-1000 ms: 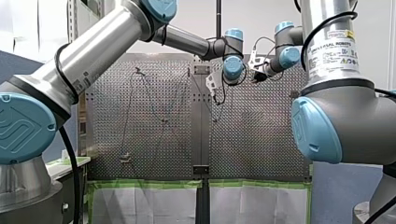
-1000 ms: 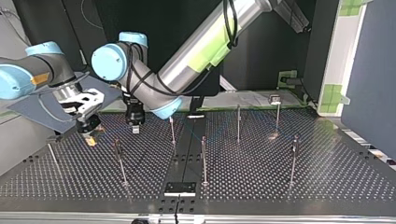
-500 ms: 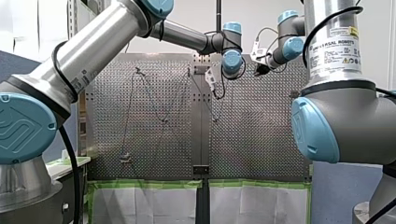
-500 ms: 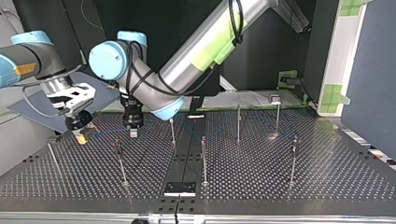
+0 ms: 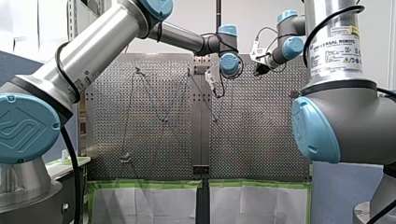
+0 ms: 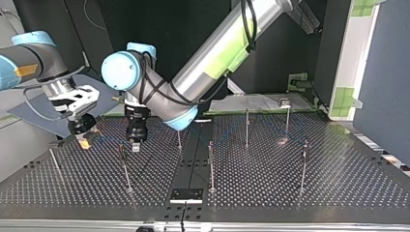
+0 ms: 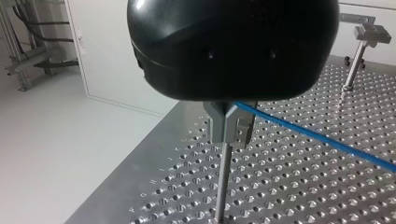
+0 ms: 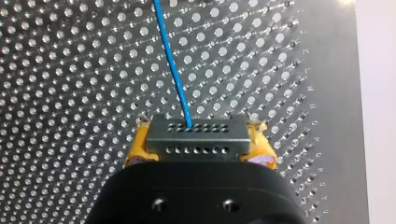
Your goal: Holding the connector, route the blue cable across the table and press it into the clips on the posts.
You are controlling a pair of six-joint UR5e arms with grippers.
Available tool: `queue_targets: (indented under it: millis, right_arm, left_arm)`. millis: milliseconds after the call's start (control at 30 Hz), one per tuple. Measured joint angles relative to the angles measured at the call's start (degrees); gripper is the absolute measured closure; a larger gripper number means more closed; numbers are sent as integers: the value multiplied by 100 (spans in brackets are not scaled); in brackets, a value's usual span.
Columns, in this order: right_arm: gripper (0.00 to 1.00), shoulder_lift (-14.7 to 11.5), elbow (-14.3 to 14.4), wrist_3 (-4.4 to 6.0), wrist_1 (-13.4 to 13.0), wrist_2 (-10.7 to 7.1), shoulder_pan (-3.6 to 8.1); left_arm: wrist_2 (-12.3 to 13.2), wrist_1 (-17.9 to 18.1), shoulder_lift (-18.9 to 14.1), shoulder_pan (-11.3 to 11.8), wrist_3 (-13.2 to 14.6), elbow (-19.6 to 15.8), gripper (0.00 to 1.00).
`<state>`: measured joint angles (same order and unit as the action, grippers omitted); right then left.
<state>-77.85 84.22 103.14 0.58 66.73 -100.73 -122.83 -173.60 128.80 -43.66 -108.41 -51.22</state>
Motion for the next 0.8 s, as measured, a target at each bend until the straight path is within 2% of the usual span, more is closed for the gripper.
queue_targets:
  millis: [233, 533, 633, 800]
  right_arm:
    - [100, 2, 0, 0, 0, -2, -3]
    - [100, 2, 1, 0, 0, -3, -7]
    - [100, 1, 0, 0, -1, 5, 1]
    - [100, 0, 0, 0, 0, -1, 1]
  left_arm:
    - [35, 122, 40, 80, 47, 1, 100]
    - [349, 434, 197, 302, 65, -2, 100]
    - [281, 376, 185, 214, 65, 1, 100]
    - [283, 368, 191, 213, 64, 0, 100]
